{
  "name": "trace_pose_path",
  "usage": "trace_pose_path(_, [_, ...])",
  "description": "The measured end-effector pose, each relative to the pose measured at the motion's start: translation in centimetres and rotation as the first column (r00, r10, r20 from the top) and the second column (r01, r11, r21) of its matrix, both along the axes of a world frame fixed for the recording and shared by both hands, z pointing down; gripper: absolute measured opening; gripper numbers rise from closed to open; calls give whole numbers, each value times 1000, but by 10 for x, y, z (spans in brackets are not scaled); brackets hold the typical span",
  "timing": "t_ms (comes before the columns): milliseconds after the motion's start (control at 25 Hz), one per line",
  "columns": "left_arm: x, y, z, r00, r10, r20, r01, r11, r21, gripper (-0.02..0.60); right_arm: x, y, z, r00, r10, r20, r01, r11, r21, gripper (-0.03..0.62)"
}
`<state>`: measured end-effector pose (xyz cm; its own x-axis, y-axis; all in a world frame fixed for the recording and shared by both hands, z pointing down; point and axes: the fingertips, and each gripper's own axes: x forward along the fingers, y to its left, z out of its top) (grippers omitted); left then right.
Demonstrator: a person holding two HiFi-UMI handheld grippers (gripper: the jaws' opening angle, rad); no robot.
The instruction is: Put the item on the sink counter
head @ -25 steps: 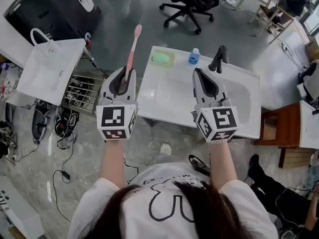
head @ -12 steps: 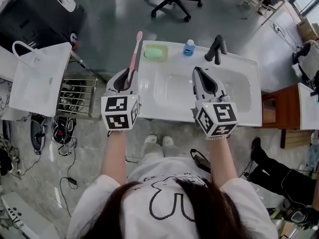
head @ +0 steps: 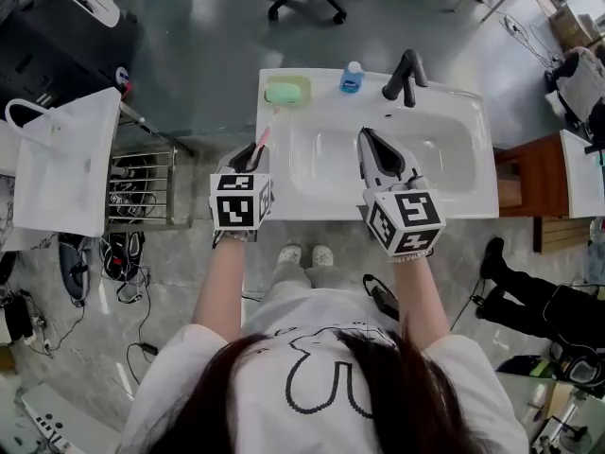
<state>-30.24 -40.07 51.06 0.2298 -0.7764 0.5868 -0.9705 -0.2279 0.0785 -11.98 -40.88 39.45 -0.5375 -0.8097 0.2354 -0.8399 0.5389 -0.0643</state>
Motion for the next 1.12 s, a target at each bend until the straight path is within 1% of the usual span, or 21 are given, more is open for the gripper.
trace_pose_path(120, [3, 4, 22, 1000, 10, -17, -11, 998, -64, 72, 3, 3, 9, 1000, 12, -16, -13, 1000, -23, 29])
trace_pose_path(400, [5, 7, 52, 1000, -4, 0, 4, 991, -132, 72, 8, 4, 19, 999, 26, -27, -28, 999, -46, 29])
trace_pose_path(520, [7, 8, 62, 1000, -12, 24, 16, 987, -160, 72, 9, 4, 22, 999, 22, -34, -24, 998, -54, 29])
trace_pose_path(600, [6, 8, 72, 998, -16, 59, 26, 983, -182, 74, 9, 4, 26, 999, 20, -37, -23, 998, -61, 29])
trace_pose_path(720, [3, 11, 88, 995, -9, 97, 32, 971, -236, 74, 7, 4, 31, 999, 20, -41, -23, 997, -67, 29])
trace_pose_path(880, [5, 19, 106, 993, 4, 115, 34, 942, -333, 75, 11, 7, 35, 999, 29, -42, -32, 997, -74, 29])
trace_pose_path(960, [5, 21, 109, 994, -2, 112, 41, 936, -351, 75, 14, 10, 36, 999, 34, -40, -38, 996, -77, 29])
trace_pose_path(1120, [6, 21, 108, 993, 3, 119, 40, 934, -356, 83, 16, 15, 38, 999, 37, -34, -40, 996, -84, 29])
